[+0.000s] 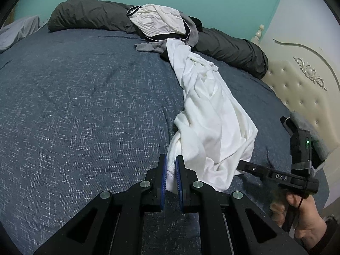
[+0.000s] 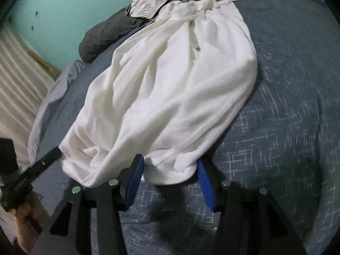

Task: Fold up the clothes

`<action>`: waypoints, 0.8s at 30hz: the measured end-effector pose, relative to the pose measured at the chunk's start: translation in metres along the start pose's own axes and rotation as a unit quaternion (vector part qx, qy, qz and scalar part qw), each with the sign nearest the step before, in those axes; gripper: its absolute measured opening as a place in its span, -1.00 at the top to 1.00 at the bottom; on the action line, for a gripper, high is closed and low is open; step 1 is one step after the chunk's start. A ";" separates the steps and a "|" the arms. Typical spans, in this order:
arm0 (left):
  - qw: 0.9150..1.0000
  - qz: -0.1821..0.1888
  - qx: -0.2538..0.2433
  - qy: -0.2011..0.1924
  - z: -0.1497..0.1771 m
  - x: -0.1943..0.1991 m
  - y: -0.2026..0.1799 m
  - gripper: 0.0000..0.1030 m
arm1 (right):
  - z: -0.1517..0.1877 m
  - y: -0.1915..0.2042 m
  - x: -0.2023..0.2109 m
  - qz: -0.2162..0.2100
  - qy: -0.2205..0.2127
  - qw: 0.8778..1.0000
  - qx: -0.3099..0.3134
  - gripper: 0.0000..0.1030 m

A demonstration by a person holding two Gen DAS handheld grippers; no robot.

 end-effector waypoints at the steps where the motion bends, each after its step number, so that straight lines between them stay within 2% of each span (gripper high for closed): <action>1: 1.000 -0.003 -0.002 0.001 0.000 0.000 0.000 0.82 | 0.000 0.001 0.000 0.007 -0.002 1.000 0.007 0.03; 3: 1.000 -0.005 -0.001 0.003 0.001 0.000 0.002 0.82 | -0.004 -0.002 0.003 0.015 -0.013 1.000 0.001 0.06; 6: 1.000 -0.004 0.003 0.002 0.001 0.000 0.004 0.82 | -0.015 -0.007 0.020 0.030 -0.051 0.998 -0.003 0.06; 9: 1.000 -0.004 0.002 0.001 0.001 0.001 0.004 0.82 | -0.018 0.004 0.033 0.011 -0.073 0.997 0.007 0.06; 12: 1.000 -0.004 0.001 0.001 0.000 0.001 0.002 0.82 | -0.010 0.014 0.026 0.000 -0.061 0.998 0.028 0.06; 15: 1.000 -0.003 0.000 0.001 0.001 0.002 0.001 0.82 | 0.004 0.018 -0.003 -0.002 -0.019 1.000 0.021 0.06; 21: 1.000 -0.001 -0.001 0.004 0.001 0.000 -0.002 0.82 | 0.005 0.011 -0.014 0.000 -0.014 1.000 -0.004 0.08; 24: 1.000 0.000 -0.004 0.004 0.000 0.000 -0.005 0.82 | 0.010 0.011 -0.013 0.007 -0.015 1.000 0.004 0.53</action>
Point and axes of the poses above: each gripper's, at about its wrist camera, not at the fingertips, and x roughly against the way its jaws point, y to its left, z to its underside, the point moved 9 cm from there along -x, roughly the way its jaws point, and after that the axes turned 14 degrees about -x, right-handed, at the moved point
